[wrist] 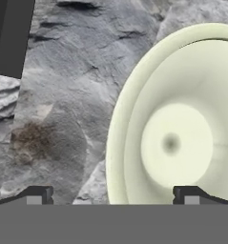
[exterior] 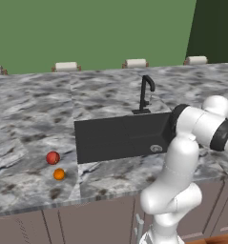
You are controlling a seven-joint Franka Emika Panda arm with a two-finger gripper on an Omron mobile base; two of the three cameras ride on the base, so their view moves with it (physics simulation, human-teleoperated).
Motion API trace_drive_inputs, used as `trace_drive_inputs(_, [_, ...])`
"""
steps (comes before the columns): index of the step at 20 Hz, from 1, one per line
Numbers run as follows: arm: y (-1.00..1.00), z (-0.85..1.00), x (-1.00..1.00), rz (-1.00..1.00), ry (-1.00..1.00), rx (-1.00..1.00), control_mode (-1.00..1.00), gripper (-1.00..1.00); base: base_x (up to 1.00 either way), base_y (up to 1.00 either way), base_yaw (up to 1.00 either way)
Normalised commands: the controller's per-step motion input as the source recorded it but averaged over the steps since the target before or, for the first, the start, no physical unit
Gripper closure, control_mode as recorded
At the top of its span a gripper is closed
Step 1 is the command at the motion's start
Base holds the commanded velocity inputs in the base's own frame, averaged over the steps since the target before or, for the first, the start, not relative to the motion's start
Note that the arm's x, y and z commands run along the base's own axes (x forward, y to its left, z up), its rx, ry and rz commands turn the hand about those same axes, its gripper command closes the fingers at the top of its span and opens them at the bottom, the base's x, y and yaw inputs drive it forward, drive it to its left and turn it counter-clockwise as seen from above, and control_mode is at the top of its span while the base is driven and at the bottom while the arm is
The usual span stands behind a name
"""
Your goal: Remove the onion and tangerine from the sink. Then move the bowl and cup from the counter to the sink for washing.
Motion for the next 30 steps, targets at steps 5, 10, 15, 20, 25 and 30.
trace_drive_inputs(5, [-0.13, -0.12, 0.12, 0.00, 0.00, 0.00, -1.00, -1.00, 0.00, 0.00, 0.00])
trace_drive_inputs(10, [-0.15, -0.13, 0.14, 0.00, 0.00, 0.00, -1.00, -1.00, 0.00, 0.00, 0.00])
trace_drive_inputs(15, [-0.13, -0.13, 0.09, 0.00, 0.00, 0.00, -1.00, -1.00, 0.00, 0.00, 0.00])
trace_drive_inputs(20, [-0.11, -0.14, 0.10, 0.00, 0.00, 0.00, -1.00, -1.00, 0.00, 0.00, 0.00])
trace_drive_inputs(25, [-0.07, -0.14, 0.06, -0.01, 0.00, 0.00, -1.00, 1.00, 0.00, 0.00, 0.00])
trace_drive_inputs(30, [-0.02, -0.08, 0.00, -0.02, 0.02, 0.00, -1.00, 1.00, 0.00, 0.00, 0.00])
